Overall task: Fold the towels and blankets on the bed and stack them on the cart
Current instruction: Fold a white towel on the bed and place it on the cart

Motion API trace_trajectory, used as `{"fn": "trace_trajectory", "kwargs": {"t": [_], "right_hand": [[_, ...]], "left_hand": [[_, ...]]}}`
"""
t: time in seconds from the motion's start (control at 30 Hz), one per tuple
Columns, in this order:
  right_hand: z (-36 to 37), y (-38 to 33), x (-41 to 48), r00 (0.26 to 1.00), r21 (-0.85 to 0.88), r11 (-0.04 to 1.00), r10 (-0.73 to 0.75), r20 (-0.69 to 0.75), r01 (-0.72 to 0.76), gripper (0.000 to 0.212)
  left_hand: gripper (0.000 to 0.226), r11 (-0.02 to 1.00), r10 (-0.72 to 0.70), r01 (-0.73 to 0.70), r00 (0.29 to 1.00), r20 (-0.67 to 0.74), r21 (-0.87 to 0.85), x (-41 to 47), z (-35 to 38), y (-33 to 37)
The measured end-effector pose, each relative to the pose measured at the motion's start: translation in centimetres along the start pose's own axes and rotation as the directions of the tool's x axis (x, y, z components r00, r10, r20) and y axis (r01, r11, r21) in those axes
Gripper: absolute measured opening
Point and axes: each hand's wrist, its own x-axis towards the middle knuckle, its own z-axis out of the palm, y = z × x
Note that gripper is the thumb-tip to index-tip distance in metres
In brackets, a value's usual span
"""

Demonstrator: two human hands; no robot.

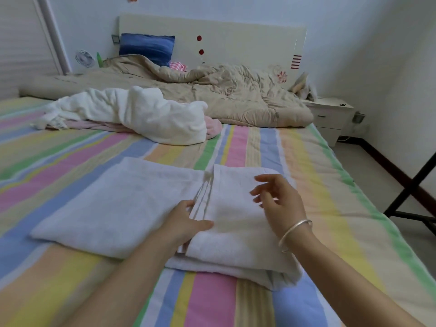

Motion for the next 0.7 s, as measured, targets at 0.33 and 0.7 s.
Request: {"fn": "trace_trajectory", "kwargs": {"t": [0.33, 0.7], "right_hand": [[2.3, 0.7, -4.0, 0.763, -0.505, 0.669, -0.146, 0.630, 0.545, 0.083], [7.0, -1.4, -2.3, 0.890, -0.674, 0.688, 0.091, 0.447, 0.268, 0.054]], "left_hand": [[0.021, 0.990, 0.099, -0.121, 0.961, -0.260, -0.071, -3.5, -2.8, -2.1], [0.047, 0.529, -0.318, 0.191, 0.948, 0.016, -0.827, -8.7, -14.6, -7.1]]}}
